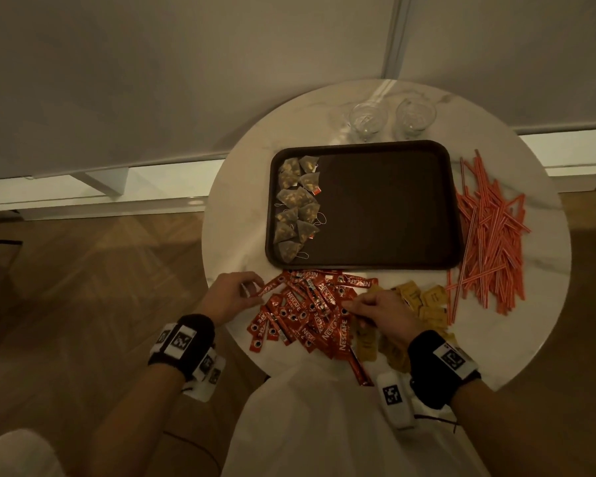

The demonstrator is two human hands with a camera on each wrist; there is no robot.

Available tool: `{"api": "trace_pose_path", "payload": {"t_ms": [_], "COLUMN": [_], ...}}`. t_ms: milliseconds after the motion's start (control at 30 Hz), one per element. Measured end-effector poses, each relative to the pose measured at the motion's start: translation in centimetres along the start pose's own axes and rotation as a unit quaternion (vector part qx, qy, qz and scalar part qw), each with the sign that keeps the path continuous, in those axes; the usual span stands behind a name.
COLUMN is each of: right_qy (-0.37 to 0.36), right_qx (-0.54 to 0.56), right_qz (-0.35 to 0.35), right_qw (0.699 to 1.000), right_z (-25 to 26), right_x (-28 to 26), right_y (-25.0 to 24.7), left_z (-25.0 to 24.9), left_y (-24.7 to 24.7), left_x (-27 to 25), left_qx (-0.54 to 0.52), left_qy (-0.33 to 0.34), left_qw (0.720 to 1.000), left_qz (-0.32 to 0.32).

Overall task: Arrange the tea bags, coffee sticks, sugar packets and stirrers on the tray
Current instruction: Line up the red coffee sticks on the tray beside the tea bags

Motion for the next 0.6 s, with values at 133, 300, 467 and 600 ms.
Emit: {"api": "trace_pose_path", "payload": {"t_ms": [133, 300, 467, 600], "right_qy": [-0.009, -0.022, -0.008, 0.000], "right_qx": [0.017, 0.037, 0.100, 0.138], "right_qz": [-0.003, -0.029, -0.056, -0.055], "right_qw": [1.000, 0.999, 0.993, 0.989], "right_z": [1.3, 2.3, 1.6, 0.9], "right_x": [0.5, 0.7, -0.3, -0.9], "right_y": [0.9, 1.1, -0.2, -0.6], "left_z": [-4.1, -7.4, -8.4, -8.4], "left_y": [2.4, 6.1, 7.4, 7.6], "left_x": [-2.1, -1.8, -1.8, -2.4], "left_qx": [-0.133, -0.109, -0.111, -0.107], "left_qy": [0.019, 0.050, 0.065, 0.064], "left_qw": [0.990, 0.993, 0.991, 0.989], "left_qz": [0.027, 0.017, 0.039, 0.085]}}
Point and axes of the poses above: each hand's wrist, its own x-axis towards the middle knuckle, its own y-axis out of the palm, z = x × y, the point moved 3 cm from there along x, towards the middle knuckle, and after that the axes turned 6 degrees about -x, right-handed, at the moved point
